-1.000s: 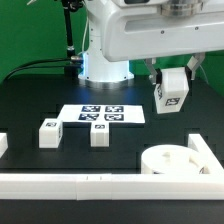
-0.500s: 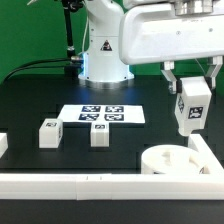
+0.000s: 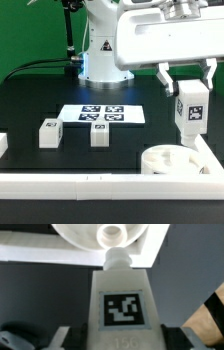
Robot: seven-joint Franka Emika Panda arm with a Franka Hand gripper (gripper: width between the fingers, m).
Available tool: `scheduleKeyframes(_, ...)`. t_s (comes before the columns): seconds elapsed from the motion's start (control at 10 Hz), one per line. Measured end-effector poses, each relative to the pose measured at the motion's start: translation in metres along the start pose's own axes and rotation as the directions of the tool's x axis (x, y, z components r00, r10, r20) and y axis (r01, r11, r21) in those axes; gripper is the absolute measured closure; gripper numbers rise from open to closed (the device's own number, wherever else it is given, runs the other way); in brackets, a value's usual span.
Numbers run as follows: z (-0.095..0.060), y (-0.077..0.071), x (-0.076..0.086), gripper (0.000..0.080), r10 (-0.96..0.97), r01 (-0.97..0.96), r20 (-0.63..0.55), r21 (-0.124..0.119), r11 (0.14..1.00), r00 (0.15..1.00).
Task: Assemble stool
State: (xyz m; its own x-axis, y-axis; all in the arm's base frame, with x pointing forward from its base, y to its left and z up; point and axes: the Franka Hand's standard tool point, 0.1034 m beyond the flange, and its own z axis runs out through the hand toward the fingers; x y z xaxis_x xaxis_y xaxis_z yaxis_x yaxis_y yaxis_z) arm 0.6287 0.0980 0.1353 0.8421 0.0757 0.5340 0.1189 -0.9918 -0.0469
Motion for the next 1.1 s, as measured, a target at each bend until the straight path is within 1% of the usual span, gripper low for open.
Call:
scheduleKeyframes(0.1,0.007,-0.001,-0.004,0.0462,0.0,0.0,0.011,0.002,1.0,1.0)
scheduleKeyframes(0.3,0.016,0.0,-0.004,0.0462,0.002,-0.002,0.013,0.002,1.0,1.0)
scheduleKeyframes(0.5,0.026,-0.002,-0.015,0.0462,0.0,-0.001,0.025,0.004,1.0,1.0)
scheduleKeyframes(0.8,0.028,0.0,-0.018,0.0462,-0.014,0.014,0.03,0.001,1.0,0.999)
scheduleKeyframes(1.1,0.035,-0.001,-0.025,0.0462,-0.015,0.015,0.036,0.003,1.0,0.999)
